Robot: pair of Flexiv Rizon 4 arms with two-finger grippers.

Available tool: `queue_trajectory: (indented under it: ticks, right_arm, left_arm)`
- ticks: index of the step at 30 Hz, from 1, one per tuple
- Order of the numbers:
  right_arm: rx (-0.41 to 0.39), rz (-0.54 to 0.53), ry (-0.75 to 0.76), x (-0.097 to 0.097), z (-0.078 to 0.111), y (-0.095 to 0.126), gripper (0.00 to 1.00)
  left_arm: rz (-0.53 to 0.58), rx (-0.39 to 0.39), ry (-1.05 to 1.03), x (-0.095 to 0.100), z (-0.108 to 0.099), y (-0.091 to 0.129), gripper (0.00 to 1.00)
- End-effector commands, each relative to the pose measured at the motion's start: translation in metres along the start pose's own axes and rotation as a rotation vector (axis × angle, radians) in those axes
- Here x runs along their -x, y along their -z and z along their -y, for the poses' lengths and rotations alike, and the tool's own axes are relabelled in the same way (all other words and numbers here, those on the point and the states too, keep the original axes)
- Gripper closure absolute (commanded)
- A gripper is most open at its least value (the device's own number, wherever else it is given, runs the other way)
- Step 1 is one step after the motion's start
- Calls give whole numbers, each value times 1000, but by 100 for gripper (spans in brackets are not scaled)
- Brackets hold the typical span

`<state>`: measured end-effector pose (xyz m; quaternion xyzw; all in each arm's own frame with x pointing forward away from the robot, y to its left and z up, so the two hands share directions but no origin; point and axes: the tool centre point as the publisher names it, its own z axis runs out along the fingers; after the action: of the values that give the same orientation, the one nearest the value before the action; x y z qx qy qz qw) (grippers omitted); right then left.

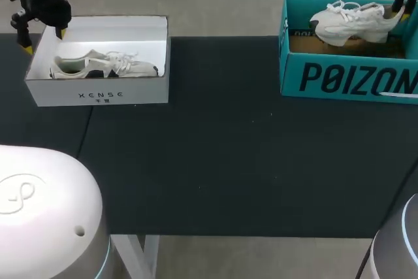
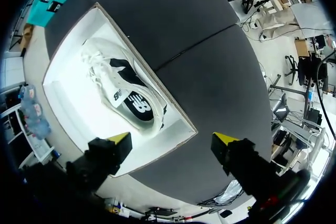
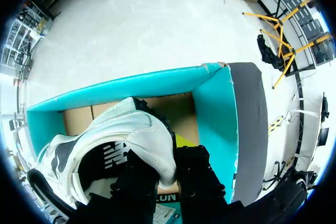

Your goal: Take the shoe out of the shoebox, open the shoe tongue, remove and reinsert the insole, then place the shoe into the shoebox

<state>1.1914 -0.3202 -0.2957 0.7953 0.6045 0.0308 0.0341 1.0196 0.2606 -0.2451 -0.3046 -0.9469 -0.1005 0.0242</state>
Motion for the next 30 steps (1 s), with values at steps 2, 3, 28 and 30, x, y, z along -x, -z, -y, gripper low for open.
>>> queue_trajectory:
  ticks: [2, 3, 28, 30]
  right_arm:
    - [86, -23, 18, -6, 28, 59, 100]
    - [96, -24, 27, -7, 31, 67, 100]
    - [172, -54, 152, -38, 191, 166, 100]
    - [174, -68, 161, -39, 195, 168, 100]
  left_arm:
    - [30, -10, -3, -8, 1, -7, 0]
    - [34, -12, -3, -10, 1, -8, 0]
    - [80, 3, -62, -26, -2, -10, 0]
    - [80, 3, -62, -26, -2, -10, 0]
